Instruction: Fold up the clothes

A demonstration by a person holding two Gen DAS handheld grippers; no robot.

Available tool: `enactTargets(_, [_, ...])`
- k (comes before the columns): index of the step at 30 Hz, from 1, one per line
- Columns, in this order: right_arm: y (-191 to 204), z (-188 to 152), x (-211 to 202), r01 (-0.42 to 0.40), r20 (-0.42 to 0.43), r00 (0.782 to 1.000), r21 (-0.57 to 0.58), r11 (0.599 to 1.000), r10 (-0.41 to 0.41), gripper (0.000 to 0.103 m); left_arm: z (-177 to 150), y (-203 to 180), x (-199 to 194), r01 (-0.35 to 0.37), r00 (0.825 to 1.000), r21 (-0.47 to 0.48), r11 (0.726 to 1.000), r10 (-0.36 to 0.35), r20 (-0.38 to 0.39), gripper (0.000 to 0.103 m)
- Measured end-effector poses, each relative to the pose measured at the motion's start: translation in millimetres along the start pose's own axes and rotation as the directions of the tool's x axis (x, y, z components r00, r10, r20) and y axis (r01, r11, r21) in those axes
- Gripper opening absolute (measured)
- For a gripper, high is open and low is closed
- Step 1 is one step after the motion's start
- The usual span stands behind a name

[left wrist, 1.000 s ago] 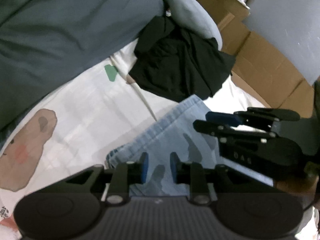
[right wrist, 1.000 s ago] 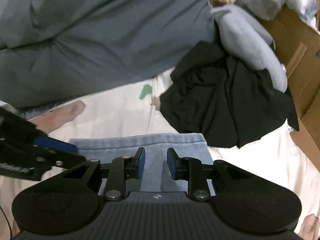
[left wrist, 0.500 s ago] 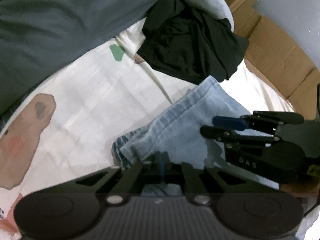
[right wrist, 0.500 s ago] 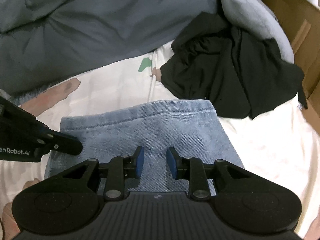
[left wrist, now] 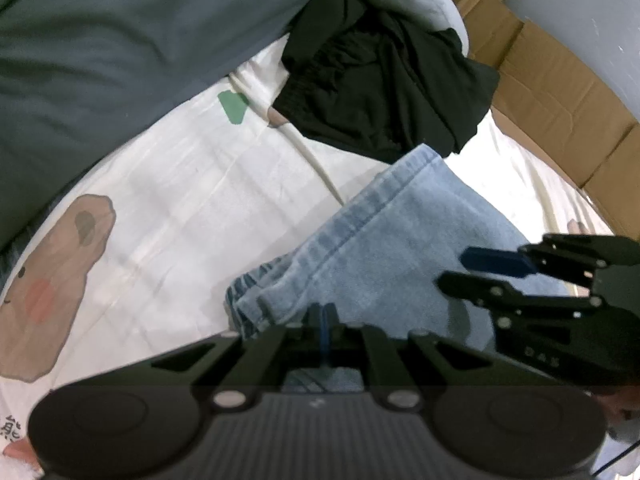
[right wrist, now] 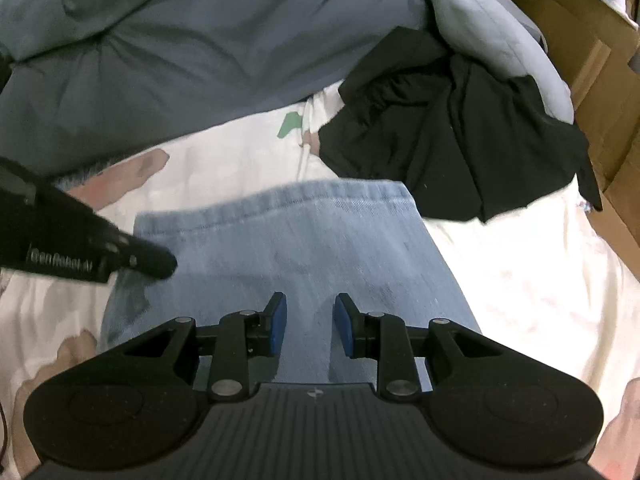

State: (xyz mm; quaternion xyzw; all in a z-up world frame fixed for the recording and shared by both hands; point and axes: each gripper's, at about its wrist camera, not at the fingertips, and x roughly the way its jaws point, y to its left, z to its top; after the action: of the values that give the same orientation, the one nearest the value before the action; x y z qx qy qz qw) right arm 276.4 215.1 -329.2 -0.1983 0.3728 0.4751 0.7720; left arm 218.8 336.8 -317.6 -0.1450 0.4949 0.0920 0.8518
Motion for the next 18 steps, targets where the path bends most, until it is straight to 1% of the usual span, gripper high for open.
enactTargets(3, [-6.2, -6.2, 0.1, 0.012, -0.020, 1.000, -0.010, 1.000, -0.012, 0.033, -0.5, -0.7, 1.8, -0.006, 1.000, 0.014, 1.000, 0.006, -0.002, 0.003])
enactTargets(6, [-17.2, -19.4, 6.9, 0.017, -0.064, 0.998, 0.008, 1.000, -0.016, 0.032, -1.0, -0.4, 3.6, -0.005, 1.000, 0.017, 1.000, 0.005, -0.002, 0.003])
enactTargets(9, [-15.9, -30.0, 4.8, 0.038, -0.054, 0.998, -0.037, 0.999, -0.040, 0.032, -1.5, -0.3, 4.9, -0.005, 1.000, 0.023, 1.000, 0.005, -0.001, 0.003])
enactTargets(15, [-27.7, -46.6, -11.7, 0.052, -0.059, 0.997, -0.043, 0.998, -0.054, 0.033, -1.1, -2.7, 0.7, -0.012, 1.000, 0.021, 1.000, 0.012, -0.001, 0.003])
enactTargets(16, [-30.4, -49.5, -15.9, 0.058, -0.063, 0.996, -0.040, 0.998, -0.061, 0.033, -0.5, -4.4, -1.6, -0.014, 1.000, 0.020, 1.000, 0.014, -0.003, 0.004])
enactTargets(18, [-35.1, -53.0, -25.5, 0.071, -0.079, 0.994, -0.014, 0.997, -0.072, 0.033, 0.4, -10.6, -10.0, -0.005, 1.000, 0.030, 1.000, 0.005, 0.003, 0.012])
